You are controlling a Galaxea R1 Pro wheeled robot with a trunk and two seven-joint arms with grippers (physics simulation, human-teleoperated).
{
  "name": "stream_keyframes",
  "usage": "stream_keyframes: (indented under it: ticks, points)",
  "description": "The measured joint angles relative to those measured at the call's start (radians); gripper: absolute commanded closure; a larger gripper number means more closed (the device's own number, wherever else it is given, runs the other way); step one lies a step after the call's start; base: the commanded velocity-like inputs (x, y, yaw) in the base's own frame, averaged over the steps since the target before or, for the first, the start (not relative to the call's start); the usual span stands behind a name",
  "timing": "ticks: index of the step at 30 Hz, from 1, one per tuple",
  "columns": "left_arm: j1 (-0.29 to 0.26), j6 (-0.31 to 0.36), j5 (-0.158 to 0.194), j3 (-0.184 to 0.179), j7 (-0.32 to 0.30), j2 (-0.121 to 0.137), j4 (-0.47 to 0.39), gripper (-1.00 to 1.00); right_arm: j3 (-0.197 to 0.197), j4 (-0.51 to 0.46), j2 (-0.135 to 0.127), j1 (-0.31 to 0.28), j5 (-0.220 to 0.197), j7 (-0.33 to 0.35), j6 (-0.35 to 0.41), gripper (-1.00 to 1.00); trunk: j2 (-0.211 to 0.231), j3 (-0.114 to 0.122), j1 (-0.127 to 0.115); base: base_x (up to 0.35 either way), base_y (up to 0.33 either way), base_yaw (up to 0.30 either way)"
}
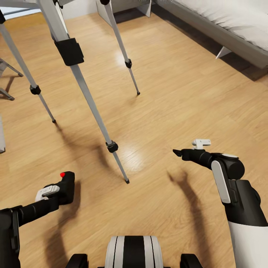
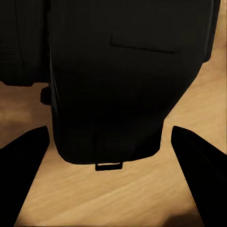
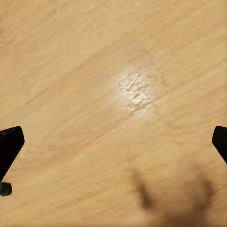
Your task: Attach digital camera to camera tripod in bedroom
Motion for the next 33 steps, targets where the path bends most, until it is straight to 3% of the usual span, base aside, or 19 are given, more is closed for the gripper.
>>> stream_keyframes:
  ticks: [7, 14, 33]
  points:
    - [-0.018, 0.021, 0.006, -0.008, -0.002, -0.001, 0.0, 1.0, -0.001, 0.0, 0.0, 0.004, 0.0, 0.0, 0.0, -1.0, 0.0, 0.011, 0.0, 0.0, 0.0, 0.0]
    - [-0.023, 0.02, 0.002, -0.039, -0.002, 0.005, 0.0, 1.0, -0.001, 0.0, 0.0, 0.005, 0.0, 0.0, 0.0, -1.0, 0.002, 0.049, -0.003, 0.0, 0.0, 0.0]
    - [-0.02, 0.017, 0.004, -0.054, 0.002, -0.006, 0.0, 1.0, 0.0, 0.0, -0.001, 0.029, 0.0, 0.0, 0.002, -1.0, 0.006, 0.152, -0.012, 0.0, 0.0, 0.0]
